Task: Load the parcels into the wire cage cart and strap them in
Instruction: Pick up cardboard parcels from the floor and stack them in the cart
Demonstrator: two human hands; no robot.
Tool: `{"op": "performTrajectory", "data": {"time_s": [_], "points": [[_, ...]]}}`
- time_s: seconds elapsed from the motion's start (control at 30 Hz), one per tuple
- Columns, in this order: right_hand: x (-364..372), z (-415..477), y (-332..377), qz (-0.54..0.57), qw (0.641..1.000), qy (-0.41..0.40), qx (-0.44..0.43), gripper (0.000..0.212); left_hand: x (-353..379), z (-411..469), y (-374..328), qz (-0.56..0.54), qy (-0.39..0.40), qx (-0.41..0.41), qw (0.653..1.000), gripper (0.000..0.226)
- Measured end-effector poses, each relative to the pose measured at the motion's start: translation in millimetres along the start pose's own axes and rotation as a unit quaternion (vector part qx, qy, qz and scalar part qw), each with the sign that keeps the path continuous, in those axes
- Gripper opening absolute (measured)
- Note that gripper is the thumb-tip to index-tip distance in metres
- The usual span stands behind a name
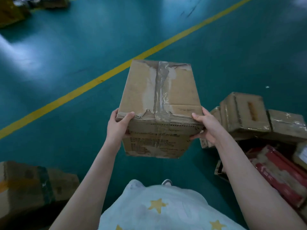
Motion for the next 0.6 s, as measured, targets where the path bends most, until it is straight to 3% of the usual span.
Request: {"op": "performTrajectory", "data": {"time_s": [0.4, 0.6], "points": [[-121, -57, -35, 0.148, 0.980, -0.134, -0.004, 0.064, 140, 4, -16, 0.027, 0.213, 0.001, 0.977, 0.044], [-136, -79, -49, 0.210, 0.955, -0.210, -0.010, 0.056, 189, 13, -29, 0.056, 0.316, 0.007, 0.947, 0.044]]}}
Point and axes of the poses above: each hand's wrist, its own z-axis towards the middle knuckle, its own x-axis out of the palm, y = z × x, the point moved 8 cm from there along z, towards the middle knuckle, and after that the axes turned 14 degrees about x, right-handed, at the moved point
